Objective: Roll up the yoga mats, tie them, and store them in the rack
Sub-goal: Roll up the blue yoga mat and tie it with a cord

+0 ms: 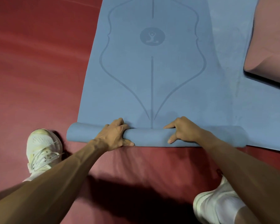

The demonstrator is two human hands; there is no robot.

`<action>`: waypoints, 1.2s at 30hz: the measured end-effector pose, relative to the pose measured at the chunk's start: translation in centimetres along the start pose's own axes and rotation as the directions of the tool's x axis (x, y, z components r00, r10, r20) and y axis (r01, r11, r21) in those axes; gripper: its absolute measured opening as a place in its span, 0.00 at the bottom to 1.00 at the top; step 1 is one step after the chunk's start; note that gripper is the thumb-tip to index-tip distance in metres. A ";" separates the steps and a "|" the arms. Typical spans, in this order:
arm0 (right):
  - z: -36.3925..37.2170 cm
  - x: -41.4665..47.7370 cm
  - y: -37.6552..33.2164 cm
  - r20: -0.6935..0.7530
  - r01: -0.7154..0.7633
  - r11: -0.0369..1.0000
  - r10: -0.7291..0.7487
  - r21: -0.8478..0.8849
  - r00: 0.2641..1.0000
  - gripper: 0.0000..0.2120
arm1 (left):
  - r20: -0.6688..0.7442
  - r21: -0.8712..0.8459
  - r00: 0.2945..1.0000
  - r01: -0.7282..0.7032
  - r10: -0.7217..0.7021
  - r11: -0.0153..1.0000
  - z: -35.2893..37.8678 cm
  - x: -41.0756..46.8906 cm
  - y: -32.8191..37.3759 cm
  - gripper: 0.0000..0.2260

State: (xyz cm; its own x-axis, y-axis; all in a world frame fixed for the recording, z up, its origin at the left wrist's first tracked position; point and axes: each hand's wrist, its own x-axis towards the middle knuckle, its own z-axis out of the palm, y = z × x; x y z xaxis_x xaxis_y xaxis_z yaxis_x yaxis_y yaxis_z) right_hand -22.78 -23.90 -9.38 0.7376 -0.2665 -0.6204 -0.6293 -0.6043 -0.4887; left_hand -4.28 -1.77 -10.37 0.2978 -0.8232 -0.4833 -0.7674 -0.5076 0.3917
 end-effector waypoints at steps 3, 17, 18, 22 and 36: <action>0.5 0.2 0.4 -0.039 0.028 0.999 -0.030 -0.037 0.999 0.34 | -0.036 0.075 0.999 0.005 -0.002 0.997 0.0 0.4 -0.1 0.28; 7.7 -3.2 1.3 -0.458 0.022 0.845 -0.311 -0.534 0.833 0.51 | -0.003 0.077 0.983 0.181 -0.181 0.980 -2.1 3.6 1.4 0.23; 7.8 -3.0 1.3 -0.440 0.018 0.856 -0.284 -0.516 0.852 0.56 | 0.009 0.077 0.983 0.182 -0.183 0.980 -2.2 3.8 1.4 0.23; 7.4 -1.5 1.6 -0.449 0.029 0.887 -0.261 -0.461 0.854 0.55 | -0.056 -0.023 0.982 0.180 -0.181 0.983 -2.0 3.6 1.1 0.19; 0.6 1.3 1.8 -0.279 0.219 0.966 -0.250 -0.139 0.927 0.28 | -0.315 0.232 0.937 -0.078 0.151 0.970 2.5 1.0 2.3 0.29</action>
State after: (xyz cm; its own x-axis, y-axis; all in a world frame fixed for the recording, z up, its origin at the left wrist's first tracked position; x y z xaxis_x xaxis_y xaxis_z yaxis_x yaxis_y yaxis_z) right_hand -23.07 -24.87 -11.42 0.9097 -0.3054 -0.2816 -0.4123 -0.7465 -0.5223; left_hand -7.18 -3.09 -11.87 0.3421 -0.9280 -0.1475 -0.8989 -0.3689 0.2363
